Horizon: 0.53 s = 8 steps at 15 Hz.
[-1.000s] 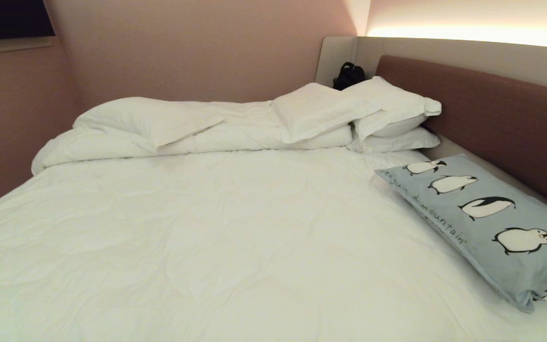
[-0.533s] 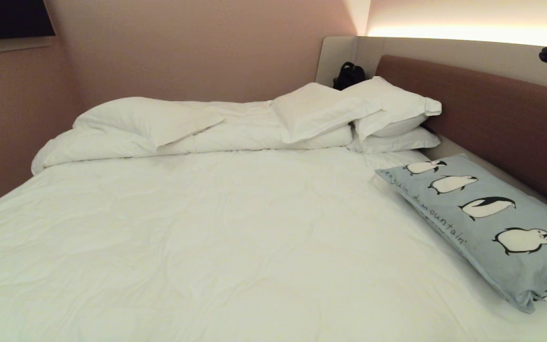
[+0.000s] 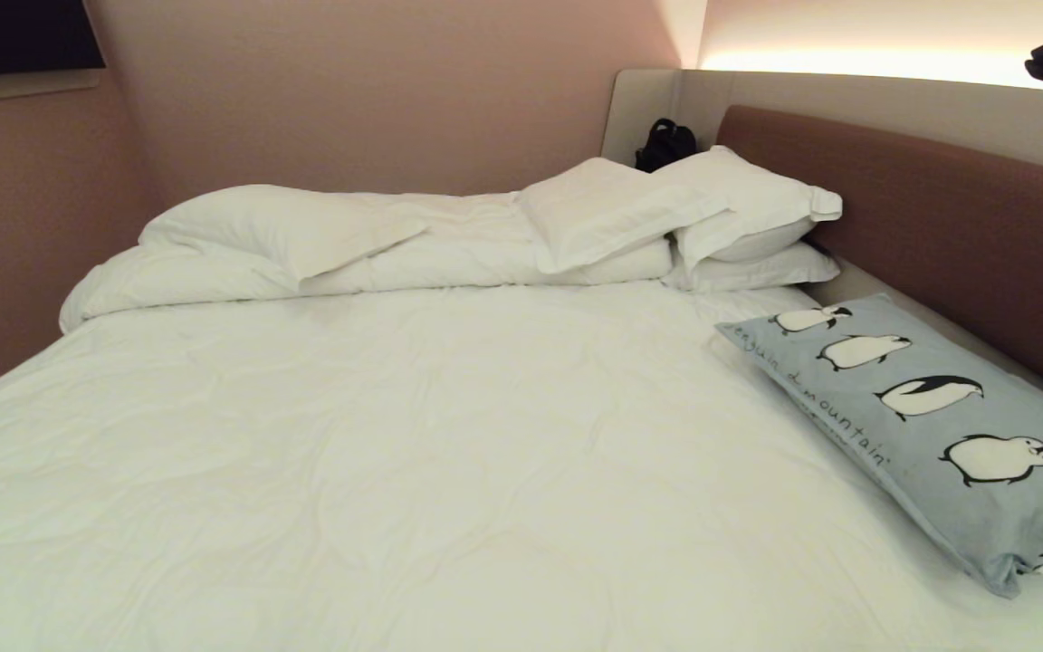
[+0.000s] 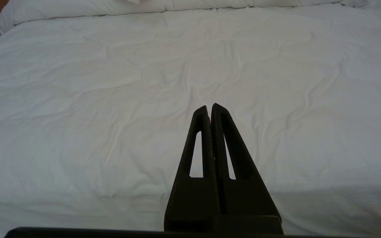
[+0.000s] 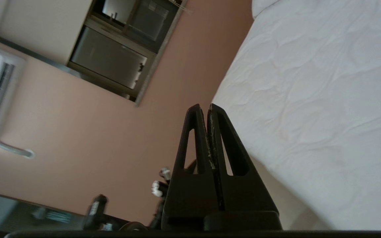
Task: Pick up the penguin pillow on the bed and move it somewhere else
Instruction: Pick up the pillow
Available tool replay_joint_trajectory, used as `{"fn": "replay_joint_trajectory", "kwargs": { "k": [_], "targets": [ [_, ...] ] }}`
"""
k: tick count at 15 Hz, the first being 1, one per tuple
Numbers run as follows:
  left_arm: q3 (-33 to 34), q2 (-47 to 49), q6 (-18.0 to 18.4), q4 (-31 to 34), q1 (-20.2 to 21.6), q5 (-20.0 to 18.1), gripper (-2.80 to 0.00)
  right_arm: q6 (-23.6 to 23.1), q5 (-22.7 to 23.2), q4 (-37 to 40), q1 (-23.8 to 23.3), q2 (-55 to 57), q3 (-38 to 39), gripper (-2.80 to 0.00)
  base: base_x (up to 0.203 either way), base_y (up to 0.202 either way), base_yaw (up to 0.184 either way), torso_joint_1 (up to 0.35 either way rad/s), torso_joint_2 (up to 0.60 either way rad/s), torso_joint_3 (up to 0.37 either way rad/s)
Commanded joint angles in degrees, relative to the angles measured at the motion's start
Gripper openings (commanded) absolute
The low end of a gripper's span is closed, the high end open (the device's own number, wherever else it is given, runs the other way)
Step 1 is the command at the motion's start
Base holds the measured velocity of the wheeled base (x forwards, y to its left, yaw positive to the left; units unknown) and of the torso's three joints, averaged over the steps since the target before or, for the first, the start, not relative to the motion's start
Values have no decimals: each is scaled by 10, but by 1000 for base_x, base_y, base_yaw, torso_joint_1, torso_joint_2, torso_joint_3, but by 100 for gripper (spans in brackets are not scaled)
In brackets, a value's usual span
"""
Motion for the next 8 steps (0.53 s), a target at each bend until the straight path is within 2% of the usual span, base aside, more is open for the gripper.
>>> {"fn": "replay_joint_trajectory", "kwargs": {
  "k": [1,3,4,6,8],
  "targets": [
    [0,0,0,0,0,1,-280,190,27,-4,1,-10,-2,-280,0,0,0,0,0,0],
    [0,0,0,0,0,0,-280,288,27,-5,1,-13,-2,-280,0,0,0,0,0,0],
    [0,0,0,0,0,0,-280,297,27,-9,0,-15,-6,-280,0,0,0,0,0,0],
    [0,0,0,0,0,0,-280,236,27,-10,0,-17,-9,-280,0,0,0,0,0,0],
    [0,0,0,0,0,0,-280,139,27,-10,0,-21,-9,-280,0,0,0,0,0,0]
  ]
}}
